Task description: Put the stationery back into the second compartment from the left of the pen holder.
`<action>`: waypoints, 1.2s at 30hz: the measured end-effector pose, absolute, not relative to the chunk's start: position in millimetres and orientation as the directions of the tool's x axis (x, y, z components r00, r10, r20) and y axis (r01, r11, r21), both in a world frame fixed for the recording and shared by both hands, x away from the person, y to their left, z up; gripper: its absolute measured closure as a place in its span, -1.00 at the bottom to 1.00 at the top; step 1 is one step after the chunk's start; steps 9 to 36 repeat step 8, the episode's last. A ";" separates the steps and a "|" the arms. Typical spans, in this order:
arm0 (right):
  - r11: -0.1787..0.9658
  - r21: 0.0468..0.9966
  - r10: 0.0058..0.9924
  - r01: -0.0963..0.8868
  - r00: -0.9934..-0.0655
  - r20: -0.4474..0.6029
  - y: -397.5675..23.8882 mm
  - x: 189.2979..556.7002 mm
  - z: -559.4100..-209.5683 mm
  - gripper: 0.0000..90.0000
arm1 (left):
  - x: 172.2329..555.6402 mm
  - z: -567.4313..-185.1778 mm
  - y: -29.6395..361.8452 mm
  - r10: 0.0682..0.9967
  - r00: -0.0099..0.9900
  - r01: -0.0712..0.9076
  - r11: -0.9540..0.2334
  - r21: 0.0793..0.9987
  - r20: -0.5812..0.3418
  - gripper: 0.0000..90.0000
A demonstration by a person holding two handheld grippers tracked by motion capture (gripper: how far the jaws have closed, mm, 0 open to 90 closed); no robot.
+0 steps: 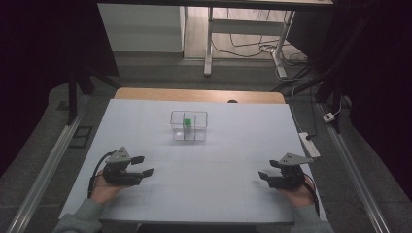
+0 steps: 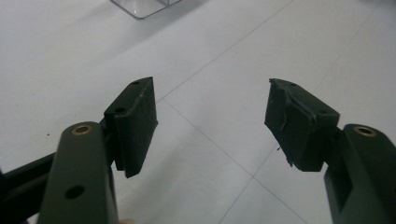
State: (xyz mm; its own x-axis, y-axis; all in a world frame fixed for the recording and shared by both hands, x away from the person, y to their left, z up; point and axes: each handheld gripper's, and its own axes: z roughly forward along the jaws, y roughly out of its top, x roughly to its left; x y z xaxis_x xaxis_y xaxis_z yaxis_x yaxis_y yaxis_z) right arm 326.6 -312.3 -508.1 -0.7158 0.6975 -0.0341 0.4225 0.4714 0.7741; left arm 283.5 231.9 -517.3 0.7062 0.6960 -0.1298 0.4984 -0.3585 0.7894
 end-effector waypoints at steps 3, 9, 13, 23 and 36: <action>0.475 0.773 0.697 0.421 -0.716 -0.039 -312.1 326.2 -507.7 -0.28 | 283.0 -517.7 231.6 0.696 0.706 0.499 -0.358 0.789 -0.130 -0.26; 0.478 0.772 0.696 0.419 -0.717 -0.042 -311.7 325.7 -506.8 -0.28 | 283.0 -519.2 230.0 0.696 0.707 0.499 -0.370 0.784 -0.121 -0.27; 0.478 0.772 0.696 0.419 -0.717 -0.042 -311.7 325.7 -506.8 -0.28 | 283.0 -519.2 230.0 0.696 0.707 0.499 -0.370 0.784 -0.121 -0.27; 0.478 0.772 0.696 0.419 -0.717 -0.042 -311.7 325.7 -506.8 -0.28 | 283.0 -519.2 230.0 0.696 0.707 0.499 -0.370 0.784 -0.121 -0.27; 0.478 0.772 0.696 0.419 -0.717 -0.042 -311.7 325.7 -506.8 -0.28 | 283.0 -519.2 230.0 0.696 0.707 0.499 -0.370 0.784 -0.121 -0.27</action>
